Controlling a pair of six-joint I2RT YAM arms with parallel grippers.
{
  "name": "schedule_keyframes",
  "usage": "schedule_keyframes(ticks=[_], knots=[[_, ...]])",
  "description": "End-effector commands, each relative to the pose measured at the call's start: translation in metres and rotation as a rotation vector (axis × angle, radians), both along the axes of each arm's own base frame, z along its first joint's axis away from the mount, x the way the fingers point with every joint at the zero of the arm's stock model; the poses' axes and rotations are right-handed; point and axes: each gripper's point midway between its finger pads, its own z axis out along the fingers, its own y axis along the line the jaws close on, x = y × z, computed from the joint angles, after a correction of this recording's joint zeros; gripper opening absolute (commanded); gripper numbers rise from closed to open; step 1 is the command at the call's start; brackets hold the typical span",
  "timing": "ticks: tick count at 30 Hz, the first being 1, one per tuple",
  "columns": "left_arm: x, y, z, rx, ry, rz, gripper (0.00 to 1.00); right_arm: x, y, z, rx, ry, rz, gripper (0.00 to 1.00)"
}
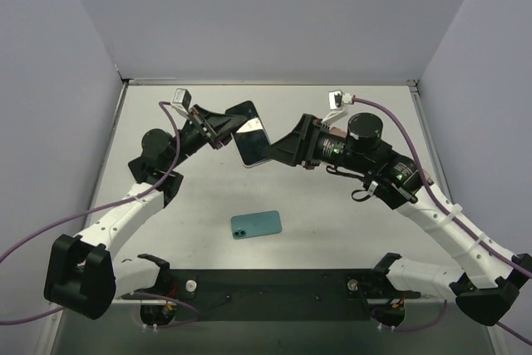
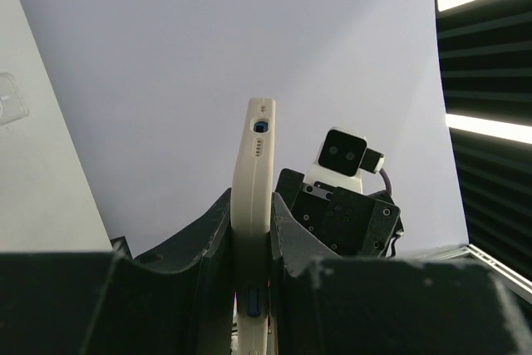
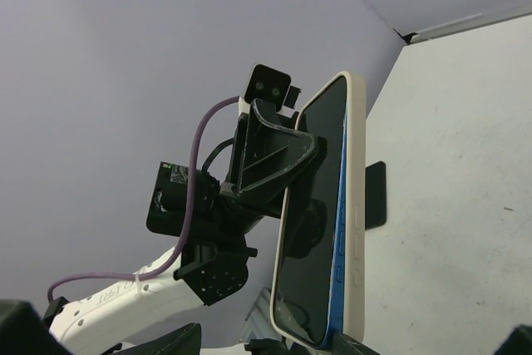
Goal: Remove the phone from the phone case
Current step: Remove the phone case from the phone.
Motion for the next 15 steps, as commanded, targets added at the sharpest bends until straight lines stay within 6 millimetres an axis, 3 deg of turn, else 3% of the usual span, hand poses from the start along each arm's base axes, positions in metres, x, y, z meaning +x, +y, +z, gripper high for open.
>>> schedule_keyframes(ticks=[1,14,15], knots=[[-0.02,0.007,0.046,-0.084,-0.139,-0.011,0.0,0.007,0.01,-0.009,0.003,0.01,0.006,0.57],[-0.027,0.009,0.057,-0.098,-0.162,-0.013,0.0,0.02,0.024,-0.046,-0.056,0.082,0.01,0.57],[-0.027,0.009,0.057,-0.098,-0.164,-0.015,0.0,0.023,0.026,-0.041,-0.039,0.064,0.01,0.57]])
